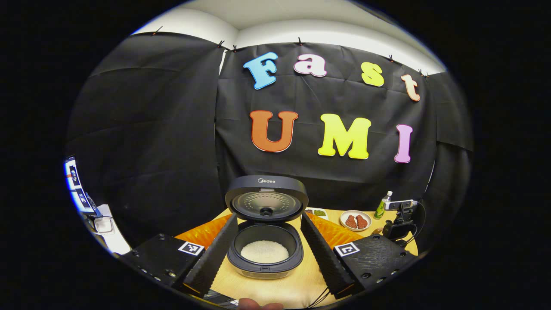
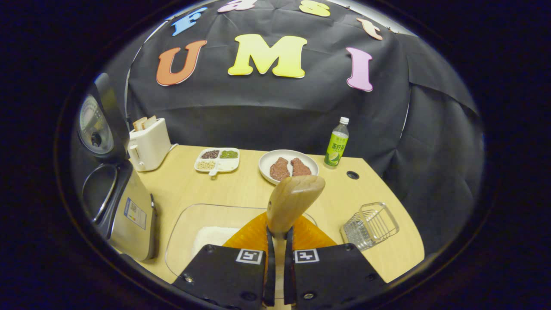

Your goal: Close the left gripper, press the button to open the rice cooker; take a wooden spoon from the chopstick holder with the right hand, scoop a spoonful of rice and pour it into the rice cooker, then put the wooden spoon back into the chopstick holder.

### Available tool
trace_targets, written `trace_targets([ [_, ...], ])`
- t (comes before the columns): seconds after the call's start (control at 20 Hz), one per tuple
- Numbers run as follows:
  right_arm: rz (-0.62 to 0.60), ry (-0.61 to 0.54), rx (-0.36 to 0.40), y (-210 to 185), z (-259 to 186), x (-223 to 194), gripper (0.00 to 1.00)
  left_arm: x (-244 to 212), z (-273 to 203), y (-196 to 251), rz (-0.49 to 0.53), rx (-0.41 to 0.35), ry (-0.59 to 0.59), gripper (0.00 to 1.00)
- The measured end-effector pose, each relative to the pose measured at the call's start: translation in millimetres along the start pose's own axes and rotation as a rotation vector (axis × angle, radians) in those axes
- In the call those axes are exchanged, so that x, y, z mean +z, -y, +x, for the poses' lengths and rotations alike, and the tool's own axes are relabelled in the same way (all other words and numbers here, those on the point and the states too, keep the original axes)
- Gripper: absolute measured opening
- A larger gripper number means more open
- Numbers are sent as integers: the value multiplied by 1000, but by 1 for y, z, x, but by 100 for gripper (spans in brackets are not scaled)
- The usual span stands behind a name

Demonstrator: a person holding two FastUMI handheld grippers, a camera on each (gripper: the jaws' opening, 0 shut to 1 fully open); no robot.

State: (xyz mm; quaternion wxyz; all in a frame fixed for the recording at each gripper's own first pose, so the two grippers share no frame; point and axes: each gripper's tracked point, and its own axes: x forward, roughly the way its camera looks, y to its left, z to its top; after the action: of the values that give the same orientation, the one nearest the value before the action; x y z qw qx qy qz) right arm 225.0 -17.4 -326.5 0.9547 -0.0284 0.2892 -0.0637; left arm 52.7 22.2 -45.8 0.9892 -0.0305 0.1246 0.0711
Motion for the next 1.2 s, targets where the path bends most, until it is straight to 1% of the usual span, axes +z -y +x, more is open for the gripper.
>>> trace_targets([
  [0.1, 54, -6, 46, -16, 2, -2, 13, -2, -2, -3, 10, 5, -9, 95],
  [0.2, 115, -21, 129, -39, 1, -5, 13, -7, -4, -5, 29, 10, -26, 95],
  [0.4, 228, -65, 262, -66, -3, -6, 13, -9, -7, -10, 31, 23, -42, 95],
  [0.55, 300, -101, 345, -71, -4, -7, 13, -8, -7, -5, 24, 21, -36, 95],
  [0.65, 400, -148, 393, -71, -7, -9, 13, -8, -9, 0, 29, 12, -34, 95],
  [0.75, 484, -184, 417, -66, -9, -13, 13, -9, -9, 8, 34, -1, -30, 95],
  [0.85, 534, -206, 431, -60, -11, -16, 13, -7, -11, 14, 37, -8, -25, 95],
  [1.05, 694, -250, 455, -38, -13, -20, 13, -8, -14, 23, 38, -13, -23, 95],
  [1.2, 797, -269, 492, -25, -15, -22, 13, -7, -15, 35, 40, -29, -23, 95],
])
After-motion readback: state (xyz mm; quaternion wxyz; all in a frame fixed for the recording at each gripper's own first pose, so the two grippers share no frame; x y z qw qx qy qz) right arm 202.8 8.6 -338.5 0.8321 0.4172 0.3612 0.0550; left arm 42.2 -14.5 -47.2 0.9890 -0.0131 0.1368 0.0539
